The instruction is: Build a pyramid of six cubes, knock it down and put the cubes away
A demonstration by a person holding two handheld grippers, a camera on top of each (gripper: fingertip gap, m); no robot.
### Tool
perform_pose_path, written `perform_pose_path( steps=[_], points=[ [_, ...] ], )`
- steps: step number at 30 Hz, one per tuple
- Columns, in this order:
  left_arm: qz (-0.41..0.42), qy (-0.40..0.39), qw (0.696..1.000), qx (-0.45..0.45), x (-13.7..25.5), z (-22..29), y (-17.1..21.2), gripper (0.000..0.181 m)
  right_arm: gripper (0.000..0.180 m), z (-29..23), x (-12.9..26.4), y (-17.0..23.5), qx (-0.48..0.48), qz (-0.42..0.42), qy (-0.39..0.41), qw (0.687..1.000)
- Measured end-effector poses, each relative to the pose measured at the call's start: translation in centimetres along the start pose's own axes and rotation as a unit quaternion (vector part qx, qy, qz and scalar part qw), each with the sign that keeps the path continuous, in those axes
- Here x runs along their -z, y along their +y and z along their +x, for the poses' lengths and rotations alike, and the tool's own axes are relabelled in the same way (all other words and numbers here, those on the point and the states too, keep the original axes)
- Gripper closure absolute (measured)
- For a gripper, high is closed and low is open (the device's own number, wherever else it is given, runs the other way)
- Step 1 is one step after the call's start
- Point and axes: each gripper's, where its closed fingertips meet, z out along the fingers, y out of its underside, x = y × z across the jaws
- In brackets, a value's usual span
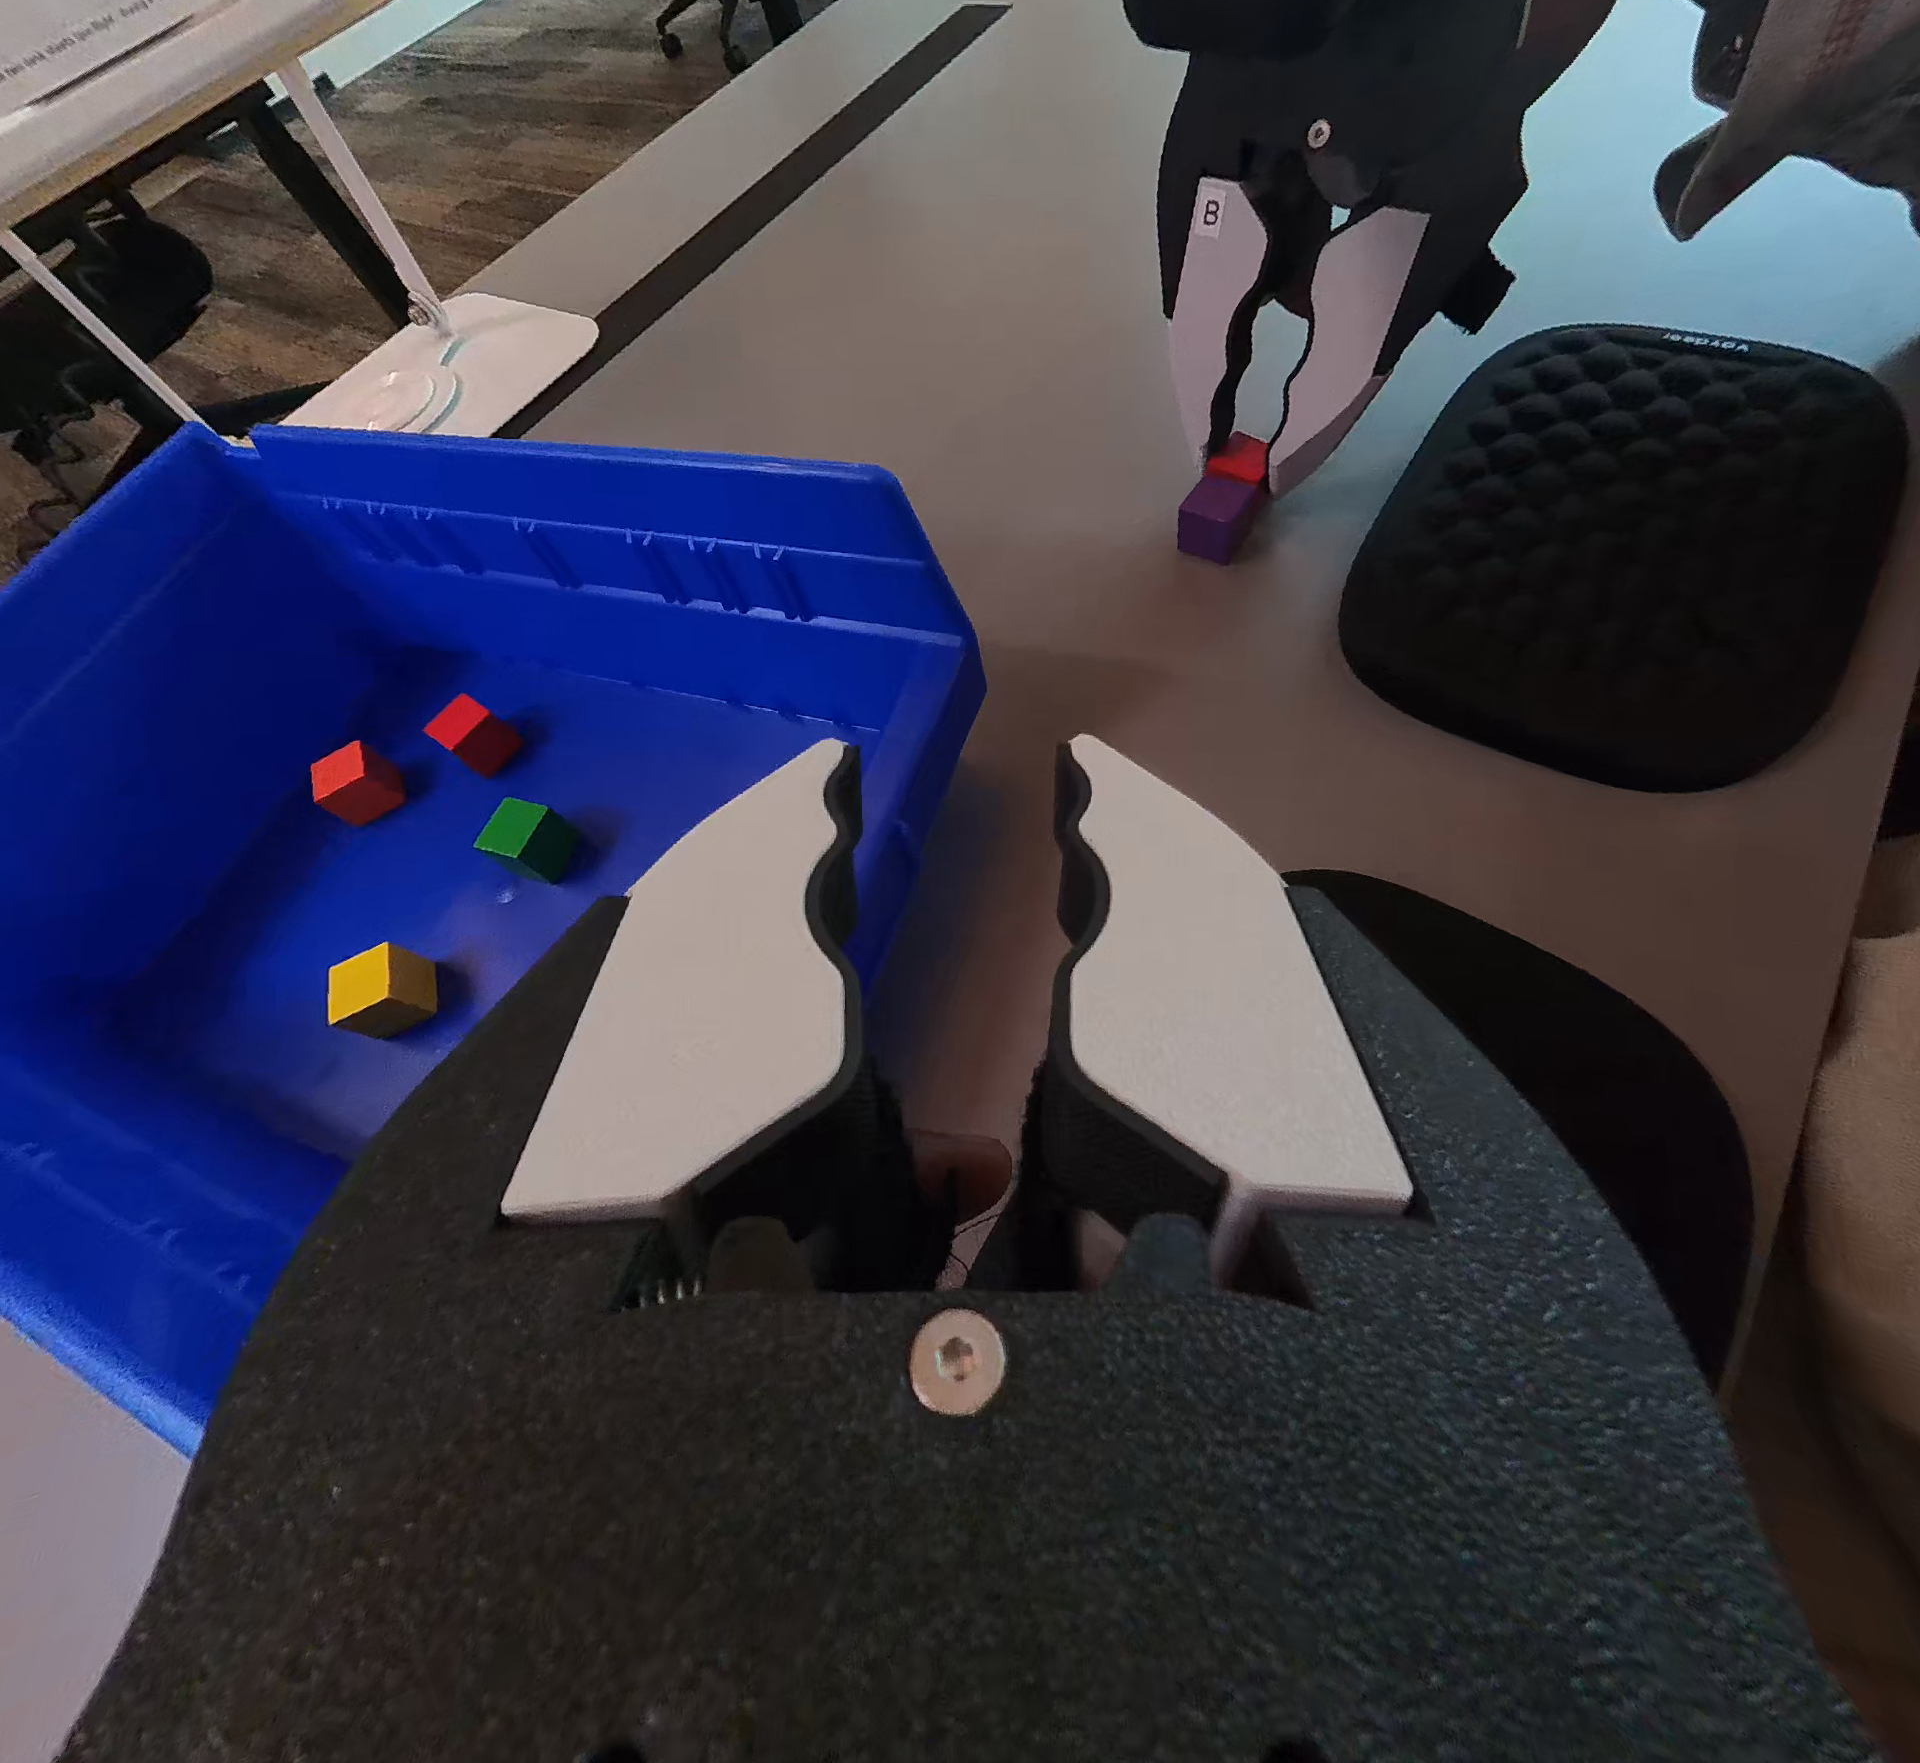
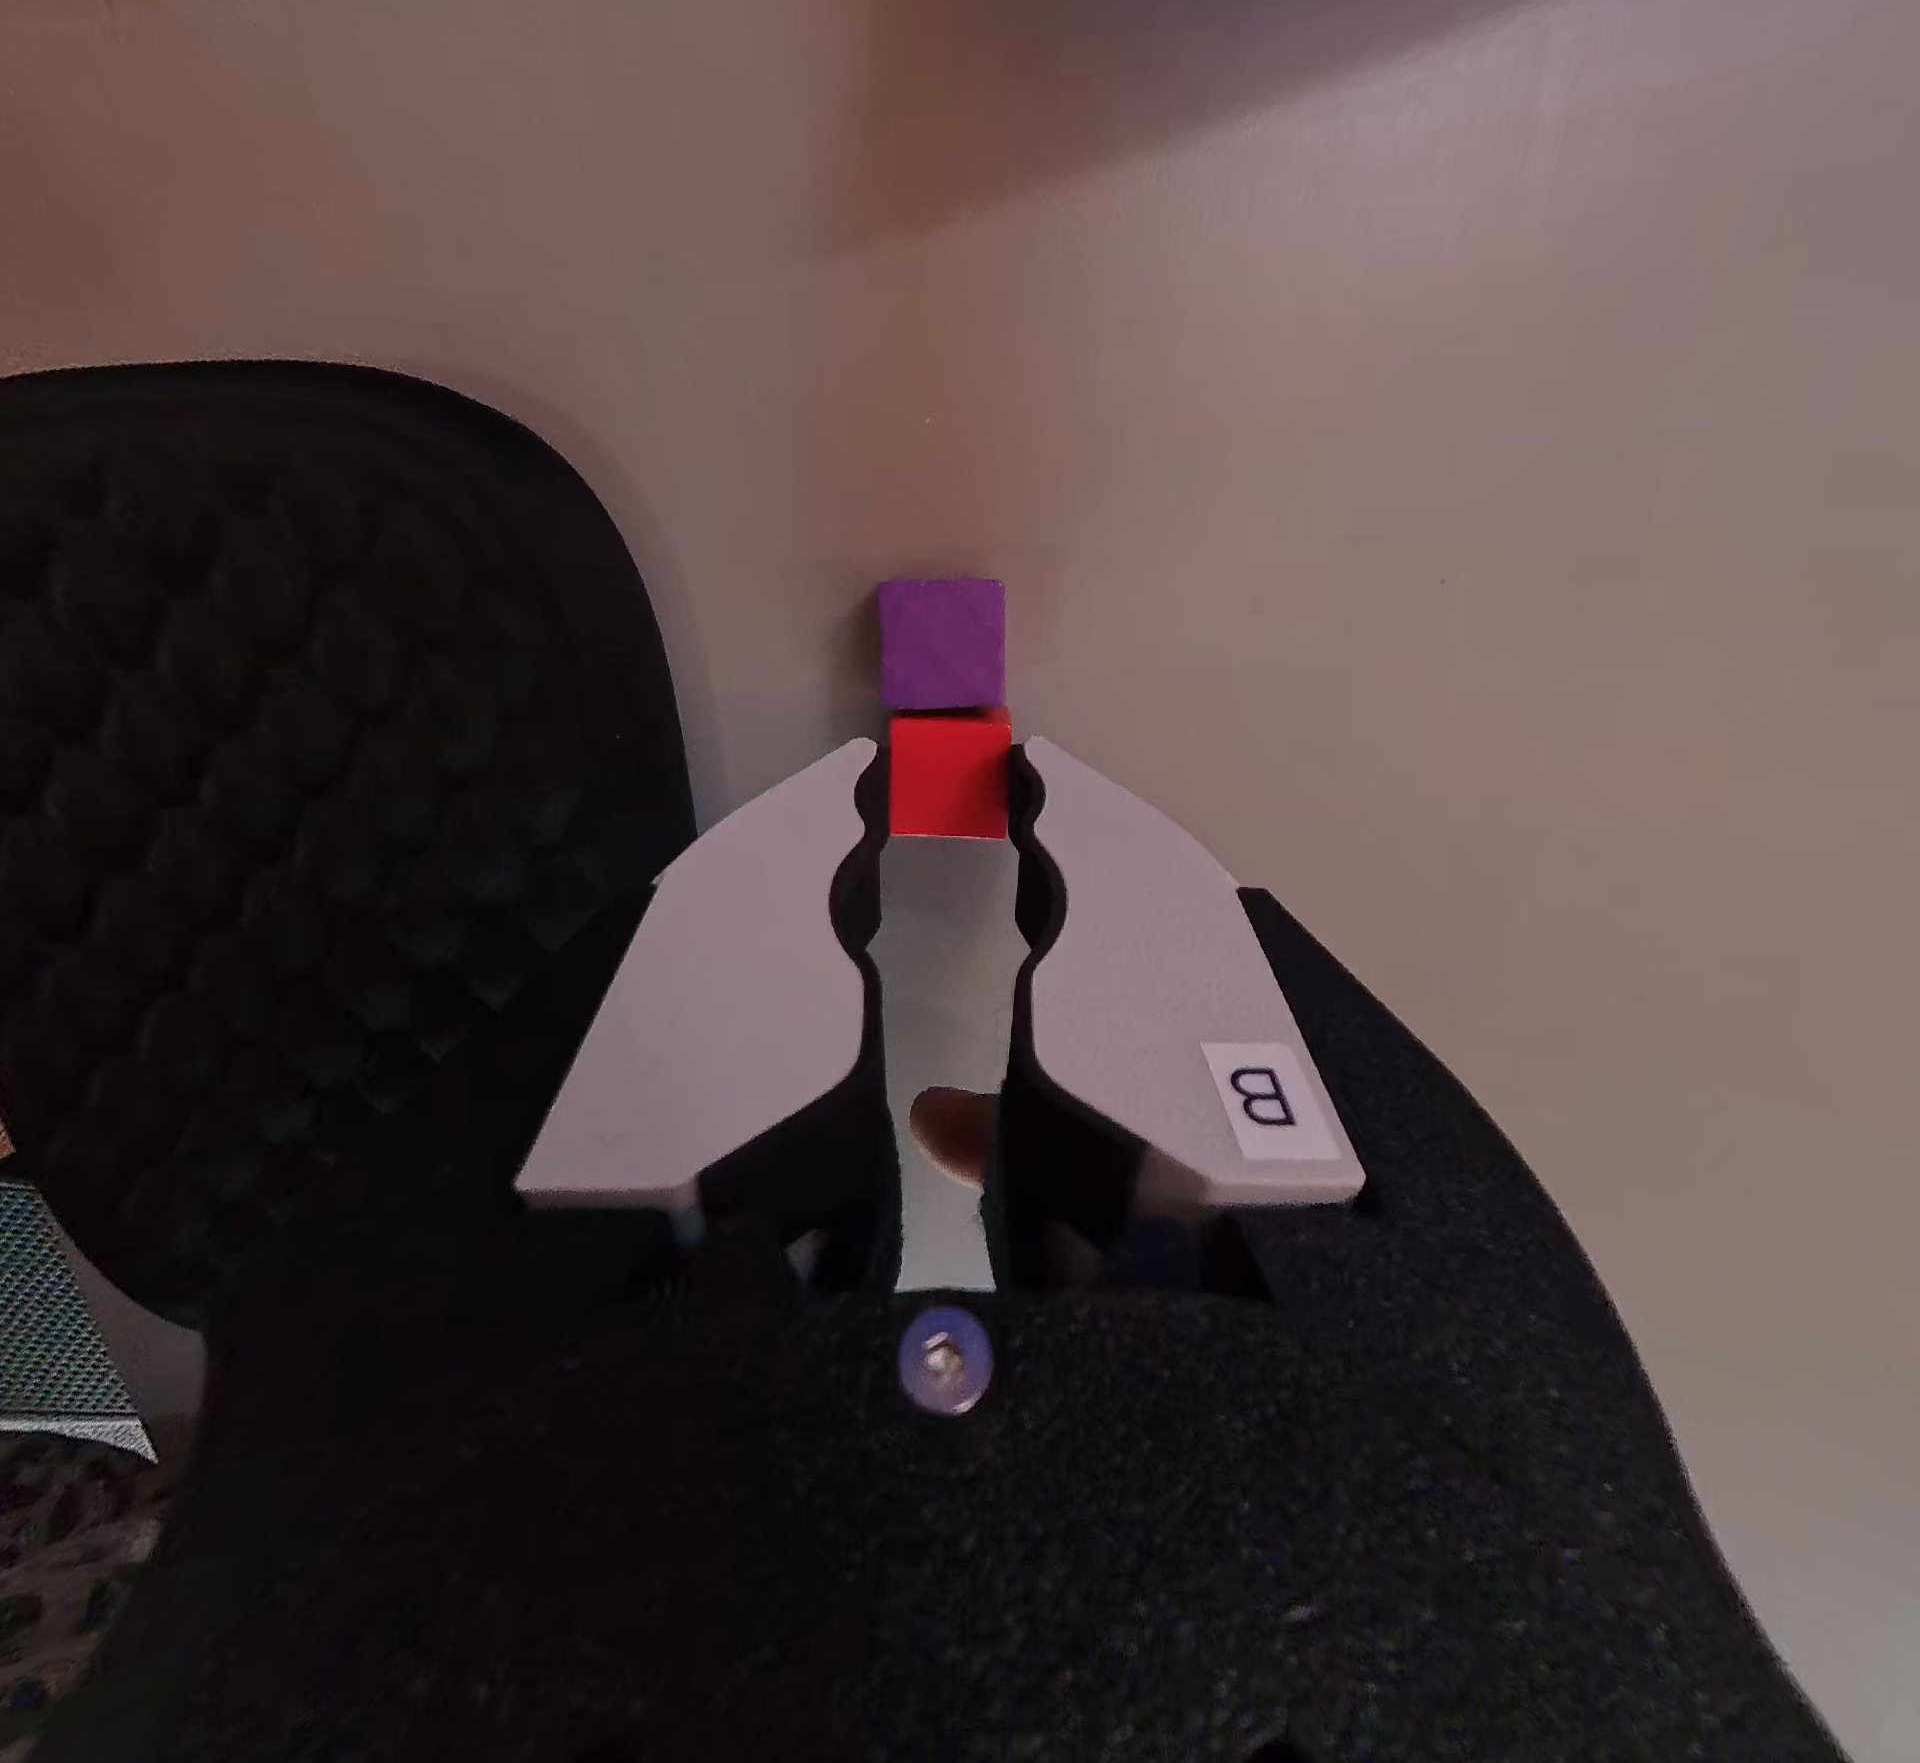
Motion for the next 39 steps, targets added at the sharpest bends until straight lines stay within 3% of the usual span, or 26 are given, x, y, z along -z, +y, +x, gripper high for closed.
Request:
perform_pose_path(
  steps=[25,34,39],
  points=[
    [-0.005,-0.023,1.000,0.015,-0.4,-1.4,0.2,0.147,0.154,-0.2,-0.4,-0.5,0.001,0.013,-0.009,1.000],
    [-0.188,-0.139,0.966,0.112,-4.1,-11.5,3.2,0.138,0.136,0.2,3.7,-2.6,-0.026,0.128,0.035,0.991],
    [-0.308,-0.108,0.930,0.169,-7.7,-12.9,6.8,0.136,0.136,-0.6,6.3,-3.5,-0.024,0.192,0.071,0.979]
  ],
)
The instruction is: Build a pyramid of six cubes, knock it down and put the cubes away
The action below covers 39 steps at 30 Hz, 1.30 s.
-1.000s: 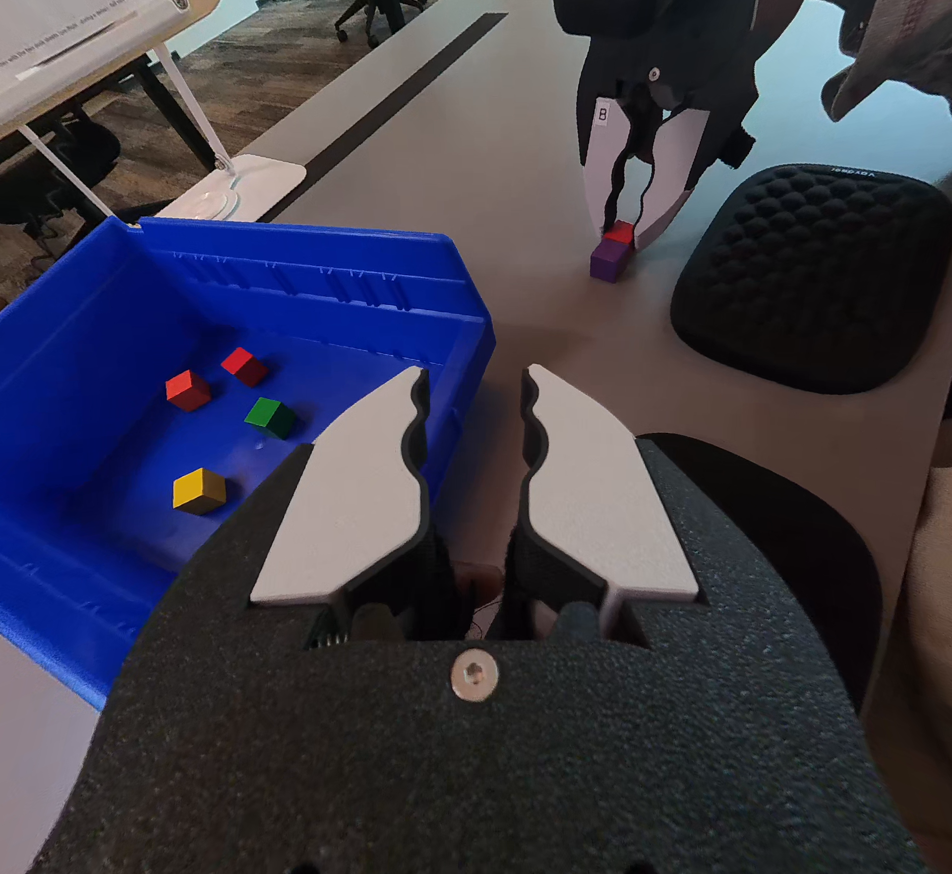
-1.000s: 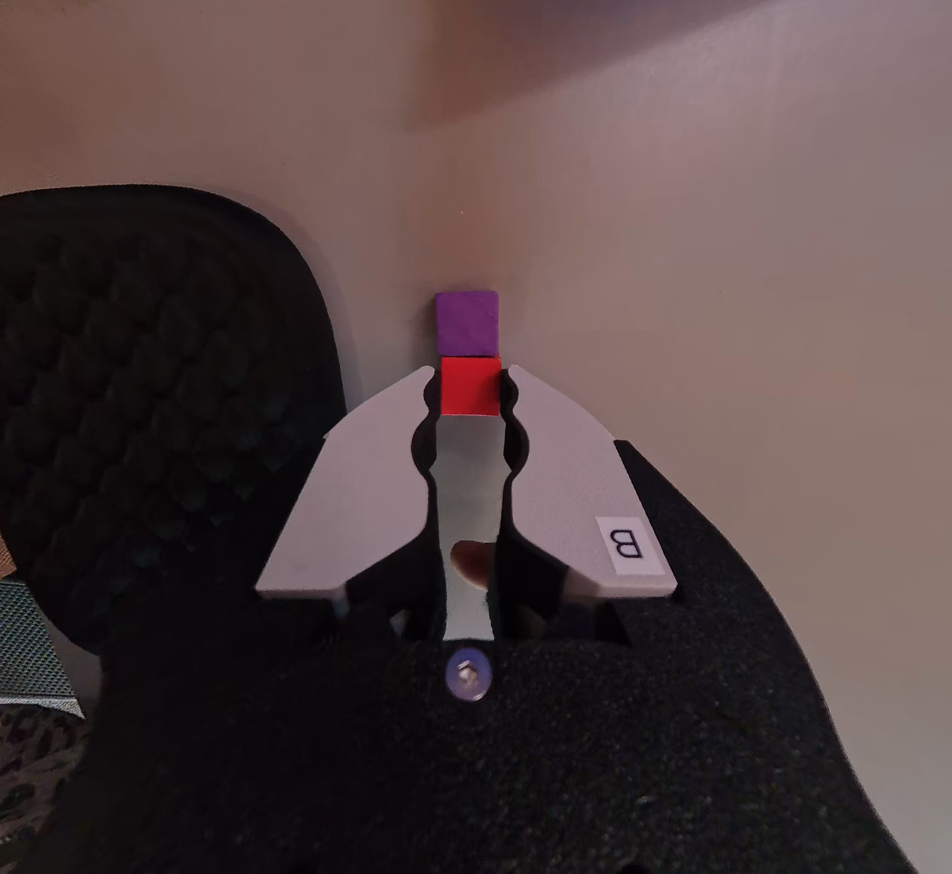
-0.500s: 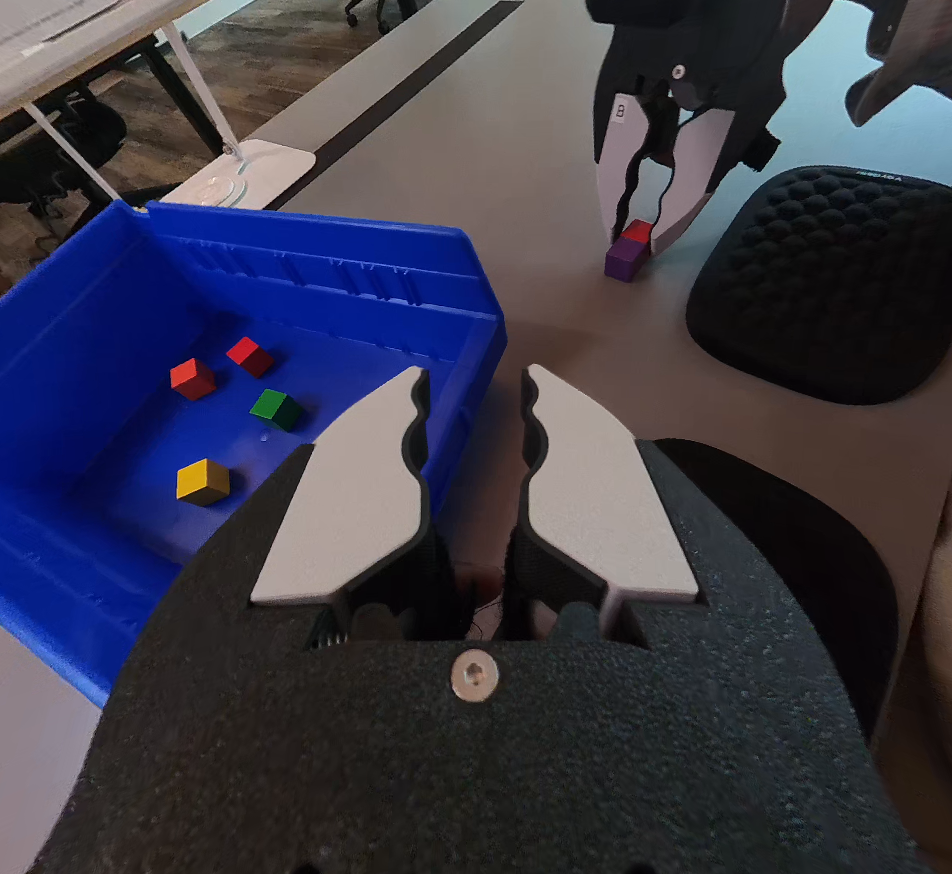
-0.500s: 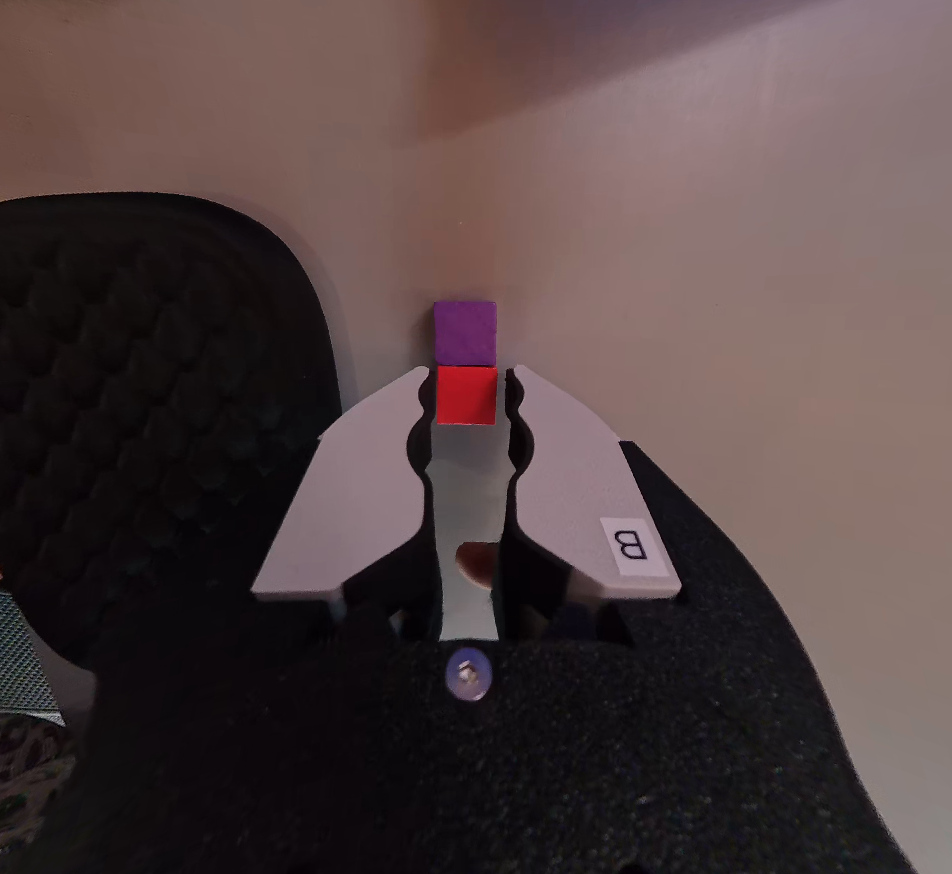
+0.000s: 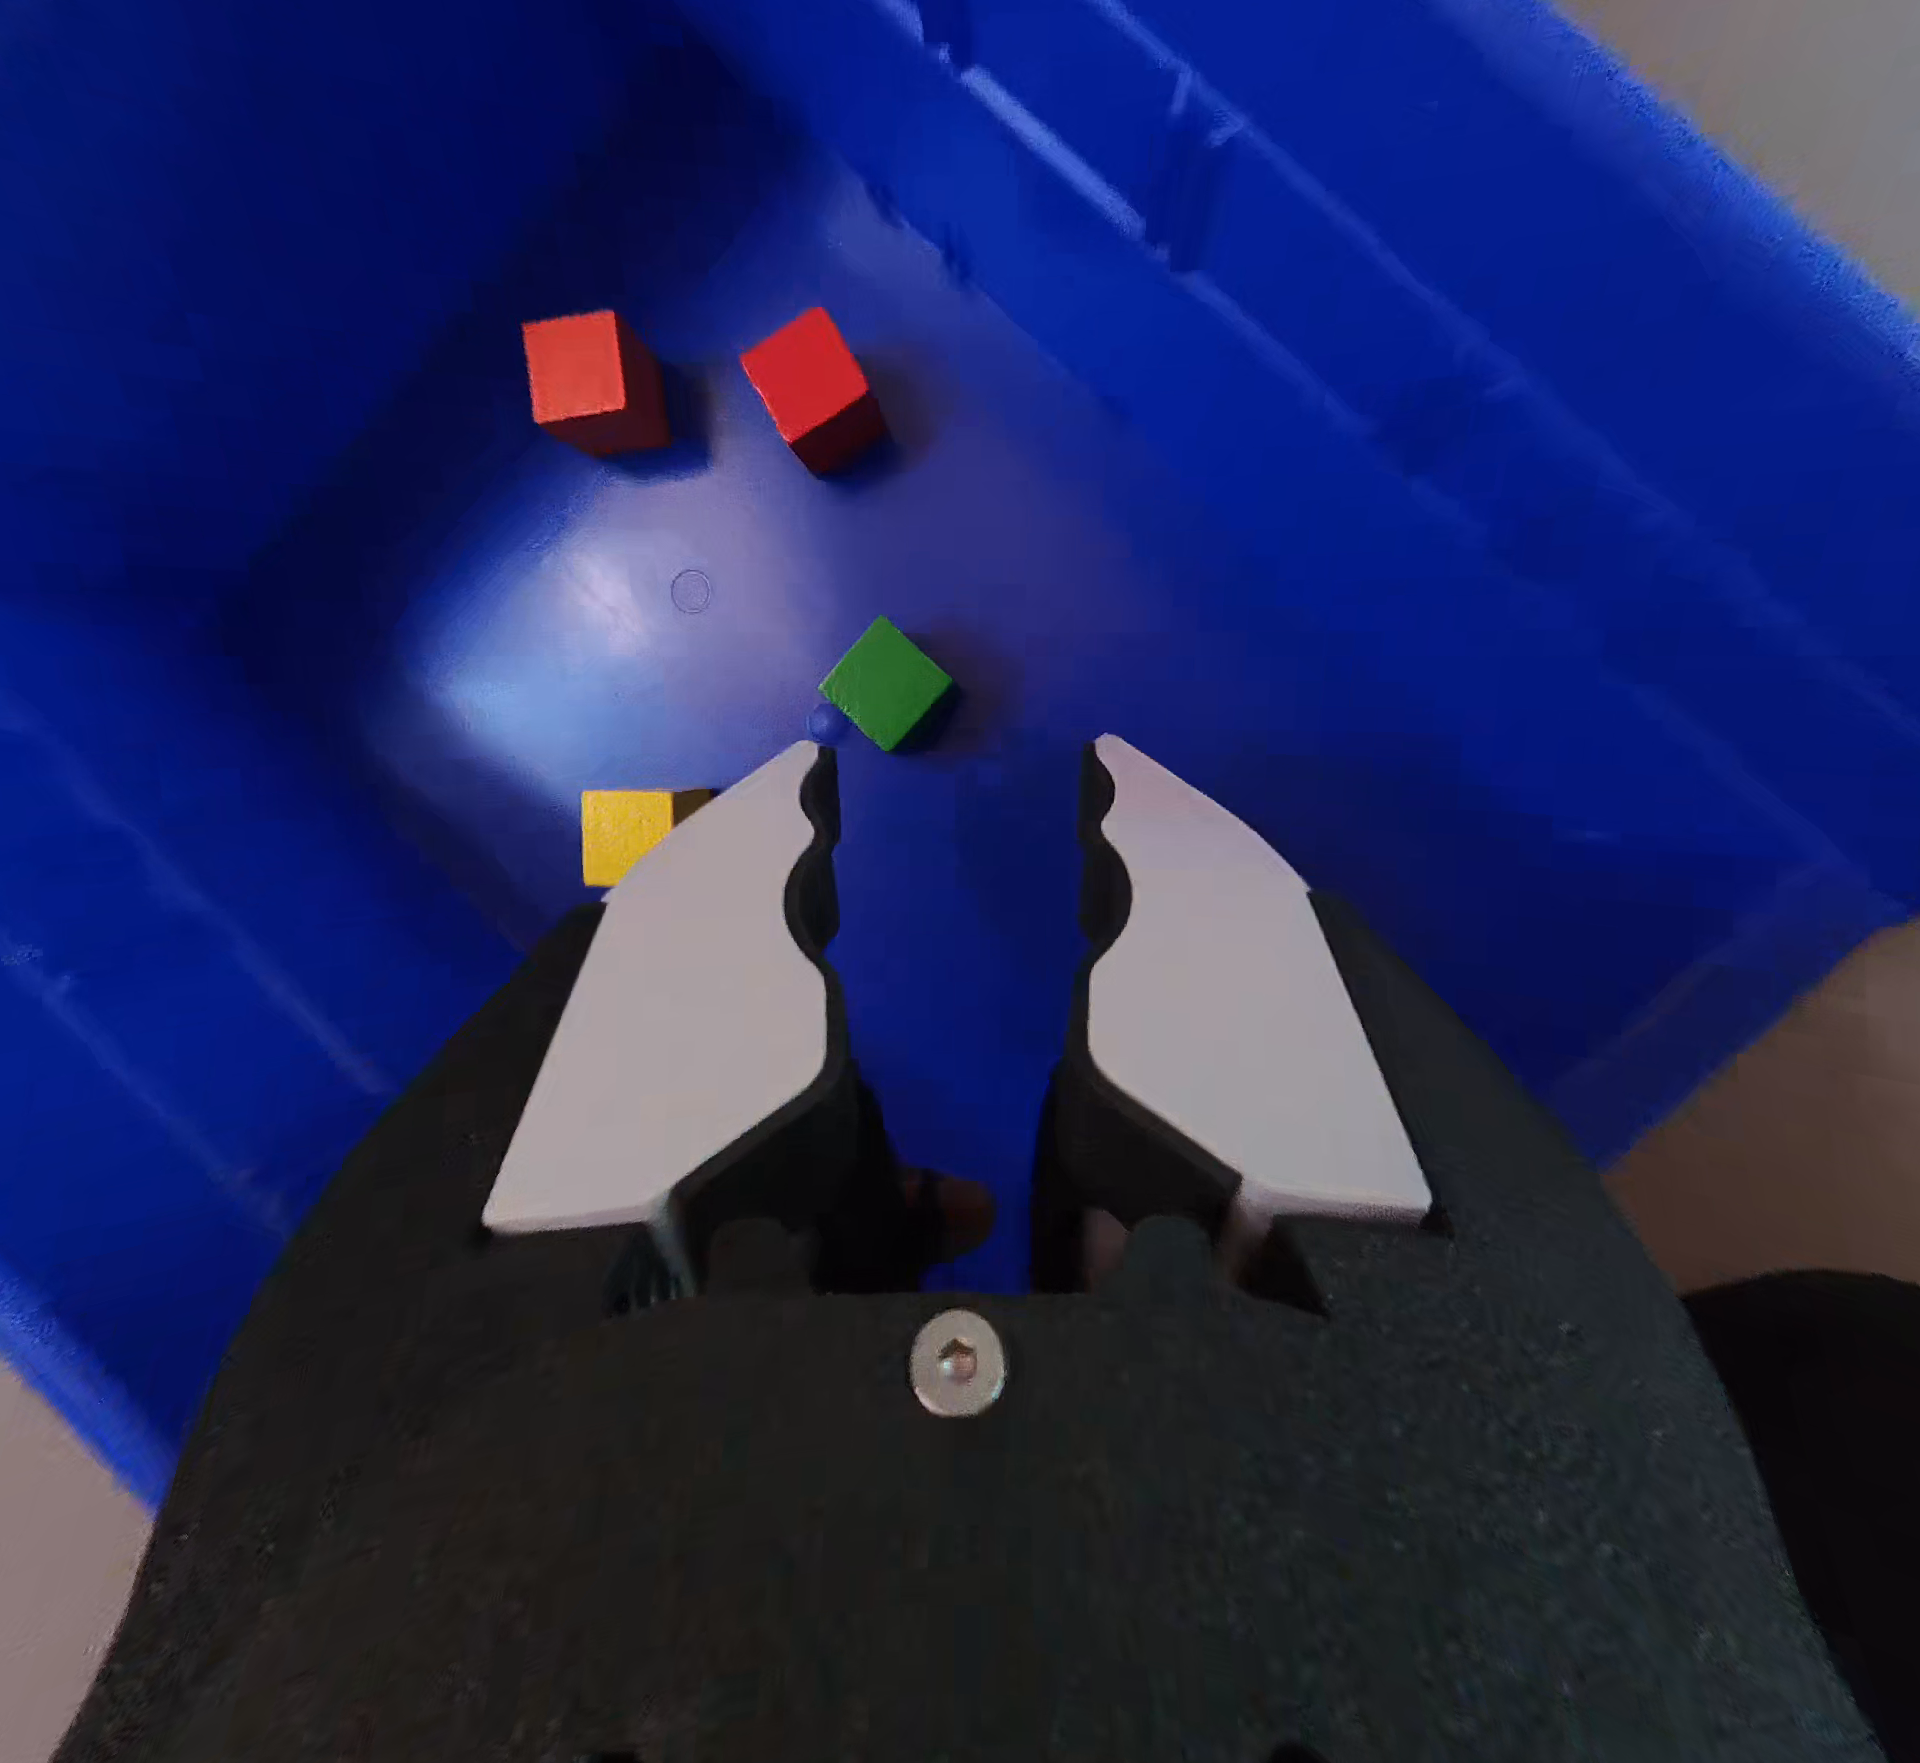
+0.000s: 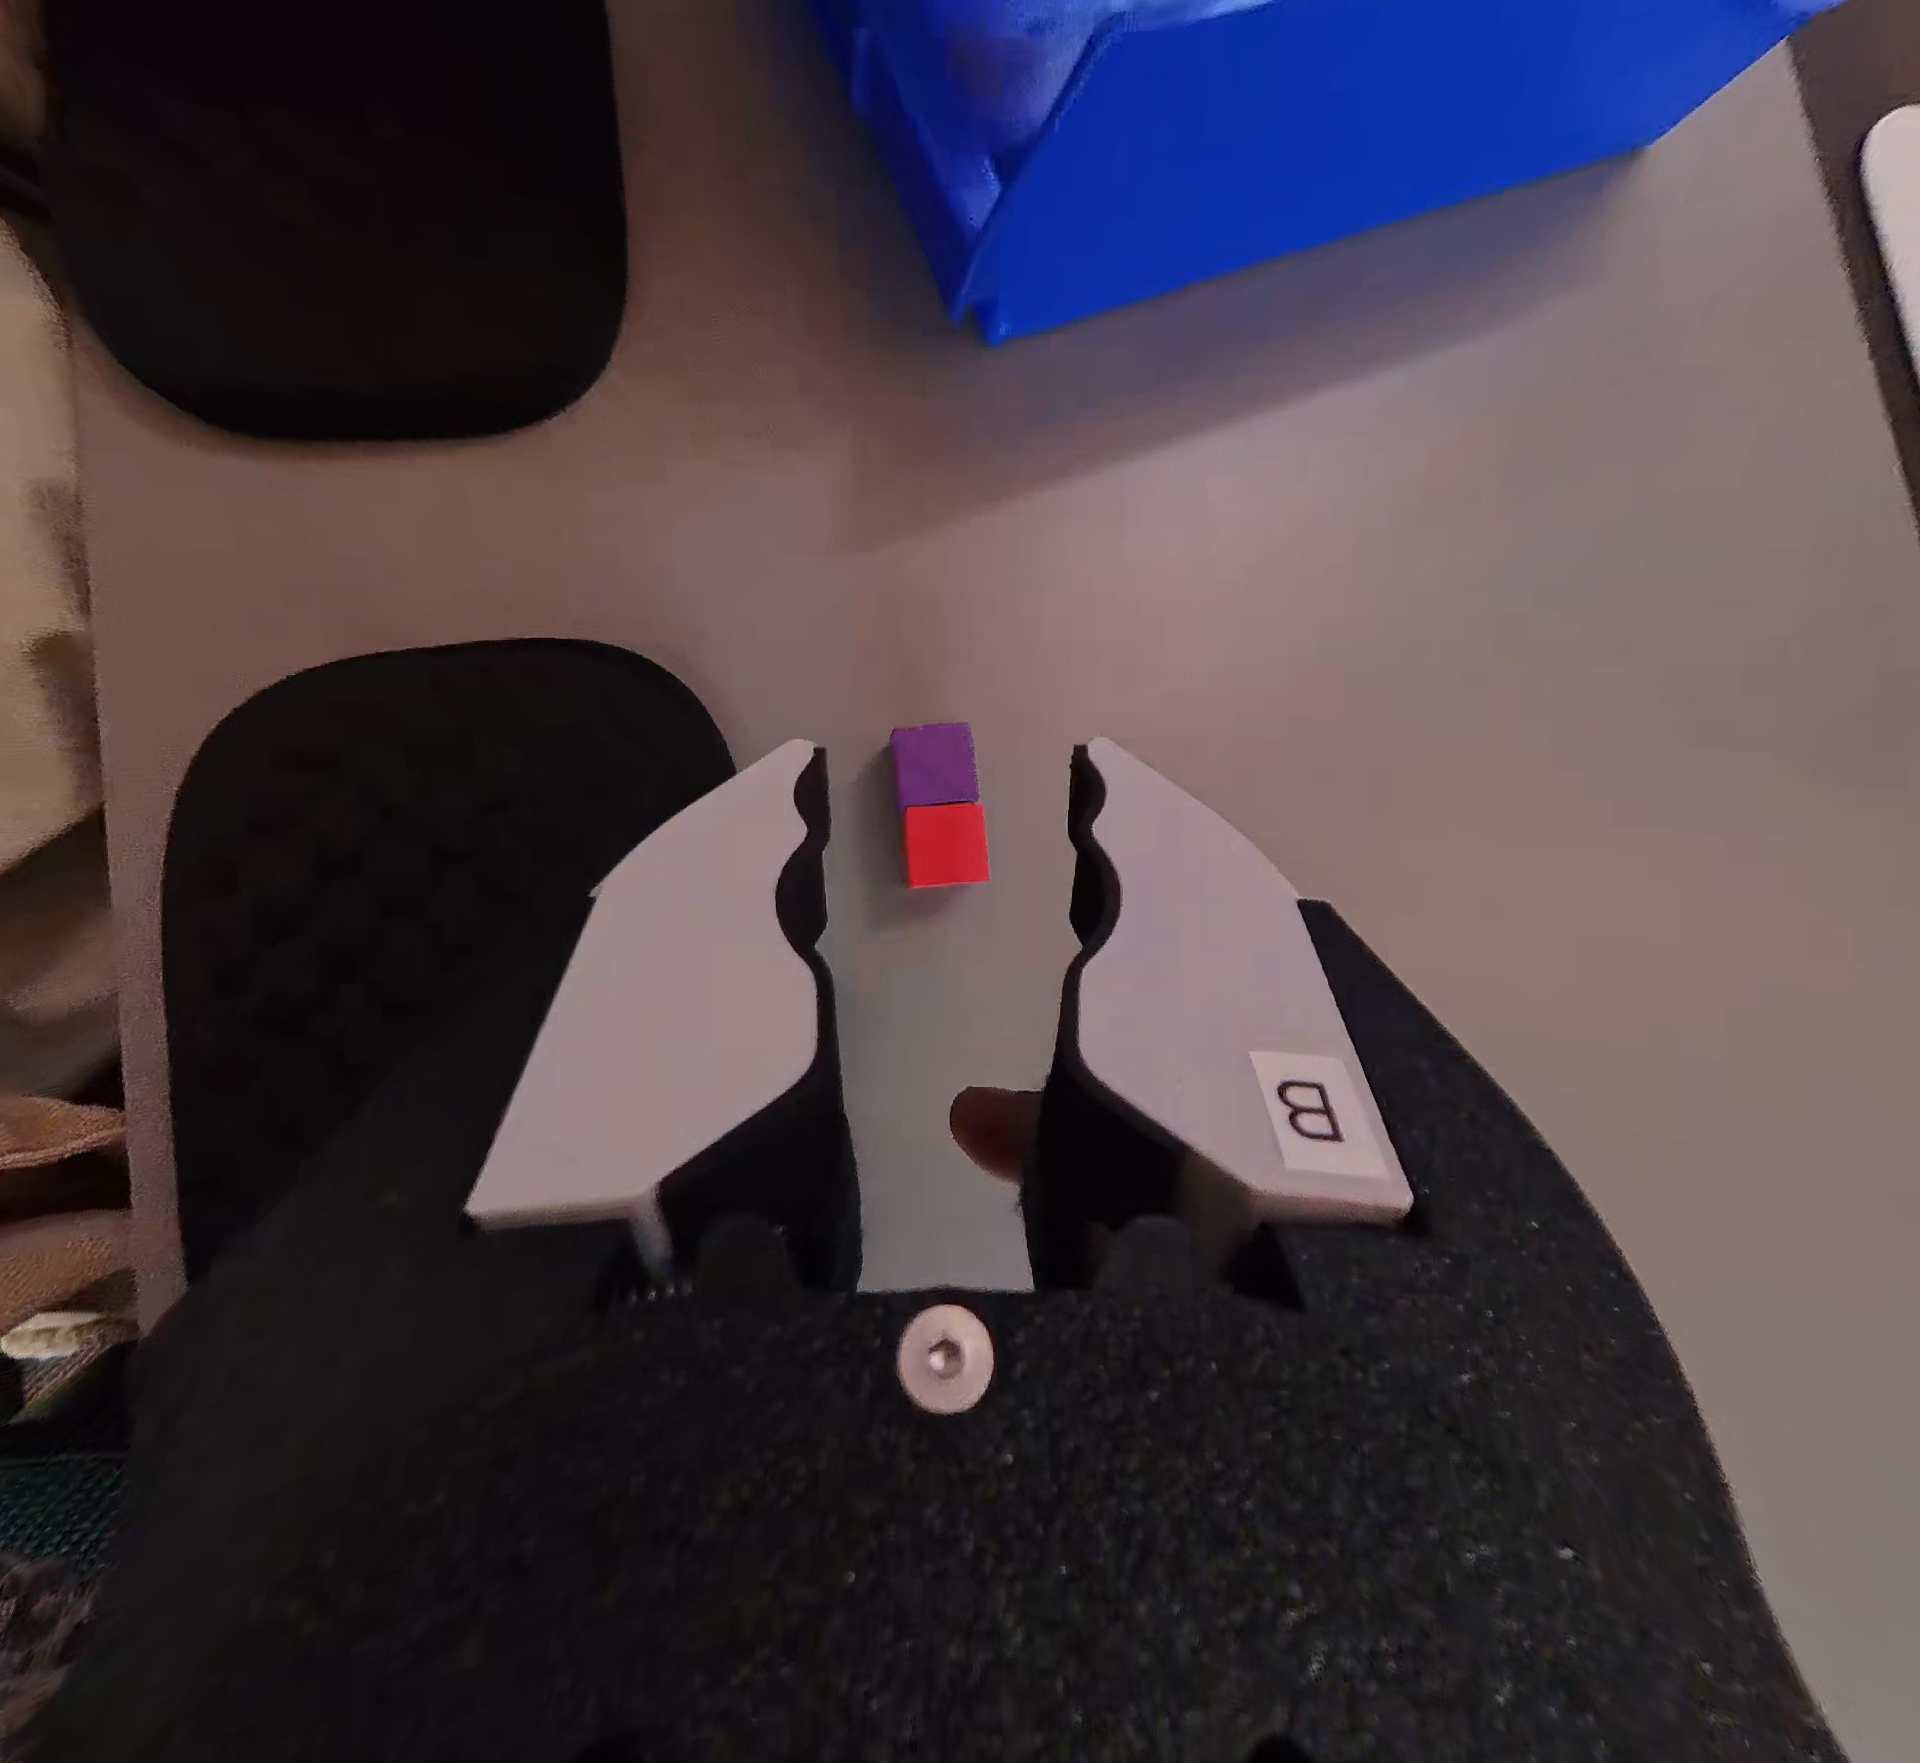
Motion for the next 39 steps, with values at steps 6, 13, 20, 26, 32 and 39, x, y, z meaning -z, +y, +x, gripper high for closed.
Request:
perform_pose_path(
  steps=[6,13,20,26,32,39],
  points=[
    [-0.031,-0.026,0.999,-0.016,-2.8,-1.2,-0.2,0.136,0.136,-0.8,0.9,-0.3,0.013,0.019,0.014,1.000],
    [0.028,0.035,0.999,-0.009,-1.3,0.0,-0.9,0.151,0.137,-1.2,1.1,-1.5,0.012,0.060,0.018,0.998],
    [0.476,0.437,0.762,0.052,17.8,11.6,-6.1,0.152,0.139,-1.8,4.1,-11.9,-0.022,0.351,0.051,0.935],
    [0.501,0.593,0.616,0.136,22.5,14.8,-4.4,0.152,0.142,-2.6,5.8,-17.8,0.067,0.433,0.136,0.888],
    [0.493,0.611,0.605,0.131,22.8,15.6,-3.8,0.152,0.157,-4.1,4.8,-19.3,0.108,0.410,0.136,0.895],
    [0.422,0.466,0.774,0.071,18.7,15.2,-2.2,0.133,0.158,-3.3,5.2,-15.6,0.124,0.325,0.127,0.929]
  ],
)
